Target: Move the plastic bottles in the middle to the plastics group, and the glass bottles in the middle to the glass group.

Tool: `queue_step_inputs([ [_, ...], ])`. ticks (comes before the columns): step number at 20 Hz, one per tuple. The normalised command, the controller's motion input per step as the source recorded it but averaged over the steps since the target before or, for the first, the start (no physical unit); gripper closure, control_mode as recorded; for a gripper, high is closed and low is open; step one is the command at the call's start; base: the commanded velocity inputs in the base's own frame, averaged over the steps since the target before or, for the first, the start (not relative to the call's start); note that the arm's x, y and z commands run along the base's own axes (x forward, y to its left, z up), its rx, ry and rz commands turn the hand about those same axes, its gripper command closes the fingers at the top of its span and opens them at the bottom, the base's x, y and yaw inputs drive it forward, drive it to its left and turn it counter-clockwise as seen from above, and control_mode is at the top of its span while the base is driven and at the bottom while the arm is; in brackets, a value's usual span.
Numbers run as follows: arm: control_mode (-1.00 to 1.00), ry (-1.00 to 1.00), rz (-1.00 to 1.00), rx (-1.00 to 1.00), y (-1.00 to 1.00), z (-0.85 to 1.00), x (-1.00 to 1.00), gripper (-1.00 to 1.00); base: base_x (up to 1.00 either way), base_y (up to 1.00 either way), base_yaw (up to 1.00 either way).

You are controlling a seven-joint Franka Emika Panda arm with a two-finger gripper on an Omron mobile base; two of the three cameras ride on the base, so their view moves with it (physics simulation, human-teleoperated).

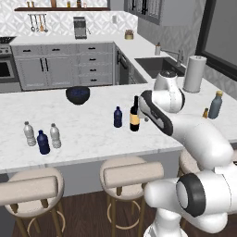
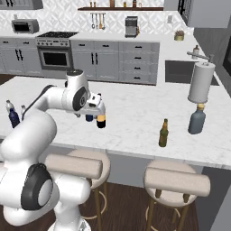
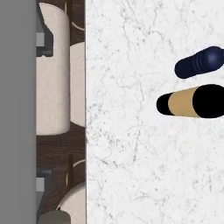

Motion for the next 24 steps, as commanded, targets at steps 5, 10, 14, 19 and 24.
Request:
queue_step_inputs([
  [5,-1.0,-0.1,0.0,0.04,0.04,0.1,0.01,-1.0,0.0,0.0,0.0],
  [10,-1.0,-0.16,0.01,0.01,0.21,0.0,0.42,-1.0,0.0,0.0,0.0],
  [14,-1.0,-0.04,0.0,-0.01,0.0,0.0,0.54,-1.0,0.0,0.0,0.0],
  [19,-1.0,0.0,0.0,0.0,-0.01,-0.01,0.47,-1.0,0.0,0.0,0.0],
  [24,-1.0,-0.04,0.0,0.07,-0.01,0.16,0.08,-1.0,0.0,0.0,0.0],
])
